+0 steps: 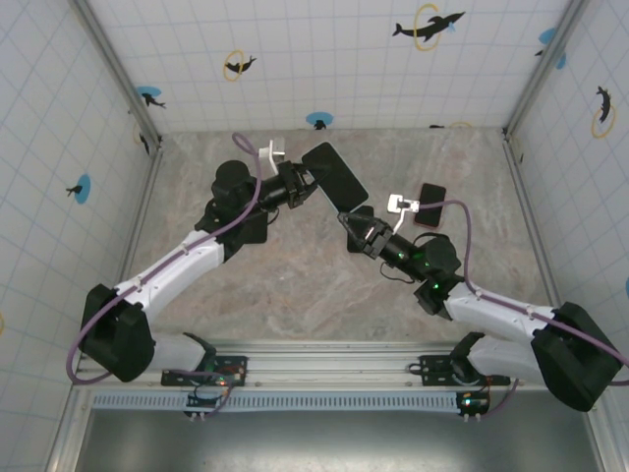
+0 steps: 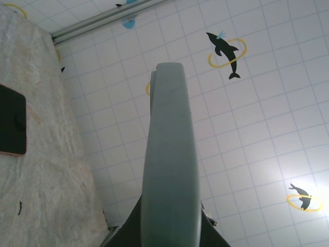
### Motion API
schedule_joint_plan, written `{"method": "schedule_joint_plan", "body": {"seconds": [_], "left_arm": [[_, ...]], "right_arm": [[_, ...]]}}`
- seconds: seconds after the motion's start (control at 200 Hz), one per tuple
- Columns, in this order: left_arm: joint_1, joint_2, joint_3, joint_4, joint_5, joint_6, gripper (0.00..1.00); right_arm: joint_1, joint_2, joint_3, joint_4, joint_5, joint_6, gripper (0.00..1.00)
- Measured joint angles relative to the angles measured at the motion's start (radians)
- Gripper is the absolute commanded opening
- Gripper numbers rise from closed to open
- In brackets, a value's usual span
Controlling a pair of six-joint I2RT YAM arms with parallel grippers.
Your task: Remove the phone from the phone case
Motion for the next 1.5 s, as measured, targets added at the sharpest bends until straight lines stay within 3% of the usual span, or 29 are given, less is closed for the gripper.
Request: {"method": "schedule_joint_plan", "body": {"seconds": [0.435,0.686,0.746,0.816,0.986,1.086,1.286,1.416,1.496], "left_arm": [[-0.001,-0.002,-0.001,-0.003,-0.021,-0.071,0.0],[-0.013,-0.013,-0.015,-0.02,-0.055,-0.076,0.0],[-0.013,-0.016,-0.02,-0.028,-0.058,-0.072,0.0],[-0.014,-0.016,-0.018,-0.049,-0.057,-0.045,0.0],[-0.002,-0.019,0.027,-0.169,-0.043,0.096,0.0],[0.005,-0.019,0.073,-0.239,0.008,0.203,0.0],[0.015,-0.019,0.213,-0.436,0.124,0.542,0.0],[0.024,-0.038,0.249,-0.525,0.207,0.768,0.0],[0.028,-0.048,0.254,-0.573,0.257,0.9,0.0]], "right_arm": [[-0.005,-0.036,0.019,-0.157,0.003,-0.204,0.02],[-0.035,-0.048,0.018,-0.192,-0.037,-0.211,0.03],[-0.037,-0.048,0.018,-0.2,-0.043,-0.204,0.07],[-0.042,-0.048,0.01,-0.2,-0.056,-0.19,0.2],[-0.093,-0.066,-0.004,-0.236,-0.111,-0.22,0.44],[-0.167,-0.115,-0.003,-0.332,-0.189,-0.305,0.52],[-0.269,-0.2,0.086,-0.671,-0.407,-0.628,0.53],[-0.3,-0.146,0.289,-0.948,-0.555,-0.879,0.52],[-0.286,-0.109,0.405,-1.093,-0.586,-1.043,0.49]]}}
